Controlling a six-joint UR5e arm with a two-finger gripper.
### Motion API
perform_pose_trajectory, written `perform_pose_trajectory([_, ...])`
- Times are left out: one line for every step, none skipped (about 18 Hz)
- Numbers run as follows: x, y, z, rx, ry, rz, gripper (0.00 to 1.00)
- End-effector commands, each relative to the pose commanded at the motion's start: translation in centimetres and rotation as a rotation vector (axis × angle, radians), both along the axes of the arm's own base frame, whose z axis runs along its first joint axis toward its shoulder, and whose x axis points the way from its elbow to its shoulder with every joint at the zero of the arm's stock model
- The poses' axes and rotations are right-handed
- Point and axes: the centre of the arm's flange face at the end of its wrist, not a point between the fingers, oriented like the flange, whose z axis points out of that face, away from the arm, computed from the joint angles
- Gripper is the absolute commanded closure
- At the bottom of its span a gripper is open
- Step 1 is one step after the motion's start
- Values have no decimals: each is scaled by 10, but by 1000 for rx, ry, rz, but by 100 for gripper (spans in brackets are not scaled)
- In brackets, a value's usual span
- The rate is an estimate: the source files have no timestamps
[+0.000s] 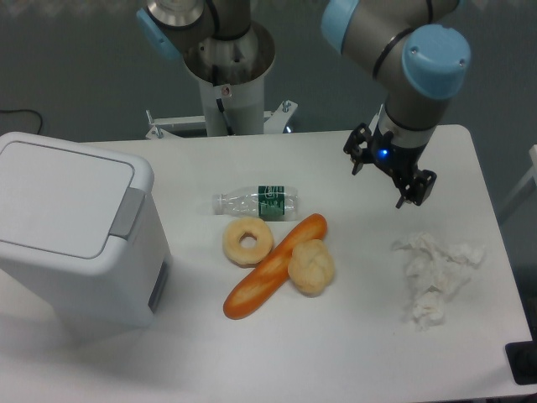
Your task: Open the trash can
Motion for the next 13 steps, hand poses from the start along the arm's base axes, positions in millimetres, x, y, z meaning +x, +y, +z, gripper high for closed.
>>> perform_pose_trajectory([0, -4, -1, 1, -5, 8, 0])
perform_pose_trajectory([3, -3, -1, 2, -6, 9, 0])
perform_pose_trajectory([7, -1, 5, 13, 3, 24, 0])
perform_pose_trajectory([9, 0, 9, 20, 8, 61, 0])
perform_pose_trajectory([9, 0, 10, 29, 12, 102, 0])
perform_pose_trajectory([9, 2, 12, 39, 20, 147, 4])
perform_pose_trajectory([12, 5, 13, 47, 17, 189, 20])
perform_pose_trajectory([16, 10, 16, 67, 11, 218, 33])
perform_pose_trajectory([25, 15, 26, 88, 16, 232, 57])
perform_pose_trajectory([29, 16, 31, 102, 17, 246, 69])
perform_pose_trajectory([35, 22, 33, 117, 9, 264, 75])
perform_pose_trajectory([44, 31, 38, 138, 4, 292, 81])
perform_pose_trajectory([52, 40, 43, 162, -7, 330, 82])
